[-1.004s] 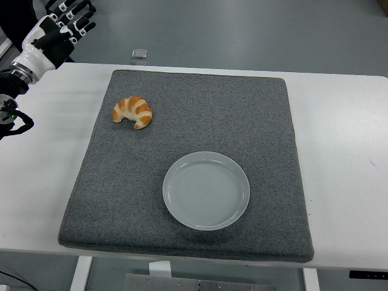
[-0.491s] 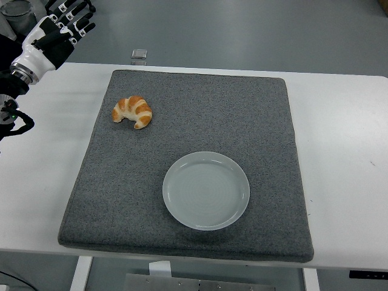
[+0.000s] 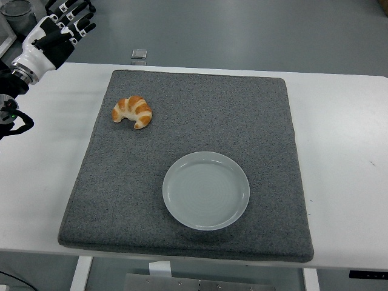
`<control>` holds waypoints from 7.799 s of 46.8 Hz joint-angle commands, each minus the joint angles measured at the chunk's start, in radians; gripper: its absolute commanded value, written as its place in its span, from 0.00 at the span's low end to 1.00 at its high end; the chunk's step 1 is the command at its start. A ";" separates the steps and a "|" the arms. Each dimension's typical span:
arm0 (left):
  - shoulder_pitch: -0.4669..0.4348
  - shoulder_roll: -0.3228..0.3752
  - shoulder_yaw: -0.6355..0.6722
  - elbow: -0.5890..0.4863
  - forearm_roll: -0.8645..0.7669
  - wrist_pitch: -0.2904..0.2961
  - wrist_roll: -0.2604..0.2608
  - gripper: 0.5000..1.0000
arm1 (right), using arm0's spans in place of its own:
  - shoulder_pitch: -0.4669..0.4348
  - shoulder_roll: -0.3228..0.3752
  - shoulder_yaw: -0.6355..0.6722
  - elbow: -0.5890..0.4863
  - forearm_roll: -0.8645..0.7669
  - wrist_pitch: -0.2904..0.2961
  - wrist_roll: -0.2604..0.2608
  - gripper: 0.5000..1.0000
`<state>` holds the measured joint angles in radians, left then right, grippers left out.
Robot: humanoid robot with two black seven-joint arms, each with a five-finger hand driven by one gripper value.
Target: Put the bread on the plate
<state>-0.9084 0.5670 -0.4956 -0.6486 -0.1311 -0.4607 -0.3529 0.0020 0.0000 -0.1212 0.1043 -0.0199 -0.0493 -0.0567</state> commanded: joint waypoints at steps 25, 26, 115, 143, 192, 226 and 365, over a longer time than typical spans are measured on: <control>-0.279 0.234 0.252 -0.315 0.201 0.165 0.023 0.91 | -0.001 0.000 0.000 0.000 0.000 0.000 0.000 0.88; -0.293 0.243 0.262 -0.328 0.230 0.168 0.023 0.91 | -0.001 0.000 0.000 0.000 0.000 -0.001 0.000 0.88; -0.136 0.022 0.482 -0.204 1.067 0.501 -0.021 0.80 | -0.001 0.000 0.000 0.000 0.000 0.000 0.000 0.88; -0.106 -0.045 0.488 -0.105 1.065 0.504 -0.040 0.81 | -0.001 0.000 0.000 0.000 0.000 0.000 0.000 0.88; -0.104 -0.067 0.477 -0.040 1.042 0.498 -0.149 0.00 | -0.001 0.000 0.000 0.000 0.000 0.000 0.000 0.88; -0.336 0.059 0.462 -0.051 1.047 0.481 -0.161 0.00 | -0.001 0.000 0.000 0.000 0.000 0.000 0.000 0.88; -0.555 -0.144 0.571 -0.537 1.077 0.530 -0.146 0.00 | -0.001 0.000 0.000 0.000 0.000 0.000 0.000 0.88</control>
<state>-1.4662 0.3923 0.0650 -1.1355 0.9398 0.0590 -0.4982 0.0016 0.0000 -0.1212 0.1043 -0.0199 -0.0494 -0.0569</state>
